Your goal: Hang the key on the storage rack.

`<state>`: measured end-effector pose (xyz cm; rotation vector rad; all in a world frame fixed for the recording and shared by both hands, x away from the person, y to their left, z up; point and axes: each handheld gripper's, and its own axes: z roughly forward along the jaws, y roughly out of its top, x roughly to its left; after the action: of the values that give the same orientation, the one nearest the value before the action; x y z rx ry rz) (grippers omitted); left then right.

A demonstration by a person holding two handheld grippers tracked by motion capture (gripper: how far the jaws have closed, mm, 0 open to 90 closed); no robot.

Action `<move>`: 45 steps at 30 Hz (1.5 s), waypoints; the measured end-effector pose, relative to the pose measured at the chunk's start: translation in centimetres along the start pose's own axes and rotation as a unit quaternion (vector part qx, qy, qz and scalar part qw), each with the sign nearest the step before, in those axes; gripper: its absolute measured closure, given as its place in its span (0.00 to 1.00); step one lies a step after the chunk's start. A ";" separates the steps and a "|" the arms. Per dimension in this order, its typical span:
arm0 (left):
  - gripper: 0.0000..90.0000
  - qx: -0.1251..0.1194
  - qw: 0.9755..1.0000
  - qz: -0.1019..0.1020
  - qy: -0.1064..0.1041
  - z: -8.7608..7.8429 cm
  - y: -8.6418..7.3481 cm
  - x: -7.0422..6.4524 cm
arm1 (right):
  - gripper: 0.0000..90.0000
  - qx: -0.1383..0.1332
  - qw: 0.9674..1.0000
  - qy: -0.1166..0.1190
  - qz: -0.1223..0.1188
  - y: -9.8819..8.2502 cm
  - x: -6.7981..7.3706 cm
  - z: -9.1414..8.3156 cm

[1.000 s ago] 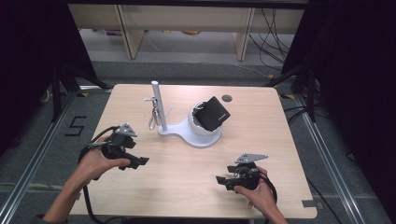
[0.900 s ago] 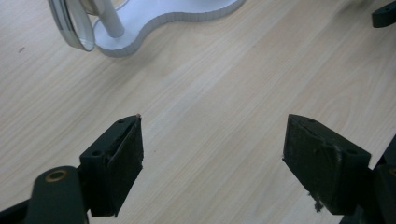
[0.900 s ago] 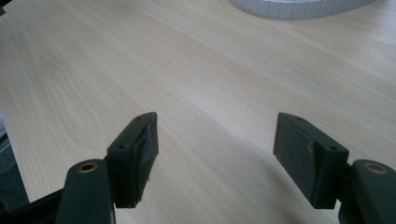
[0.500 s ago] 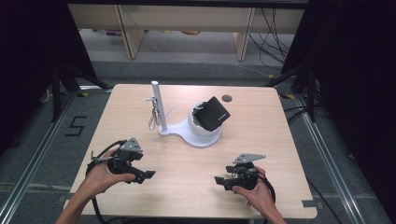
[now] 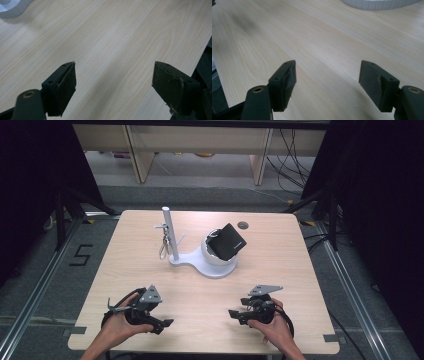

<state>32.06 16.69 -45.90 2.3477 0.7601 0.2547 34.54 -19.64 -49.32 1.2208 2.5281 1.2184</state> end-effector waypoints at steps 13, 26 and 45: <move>0.21 -0.028 1.000 -0.003 0.008 0.2 -2.7 -1.9 | 0.29 -0.001 1.000 0.003 0.005 0.0 0.3 0.2; 0.21 -0.034 0.999 -0.011 0.014 0.9 -4.8 -4.0 | 0.24 0.009 1.000 0.009 0.004 -0.1 0.8 0.6; 0.21 -0.024 1.000 -0.010 0.015 1.4 -5.1 -4.1 | 0.24 0.008 1.000 0.000 -0.010 -0.1 1.0 0.6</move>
<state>26.90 16.72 -50.13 2.2946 0.7837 0.2963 34.09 -18.61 -49.56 1.1961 2.5483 1.1968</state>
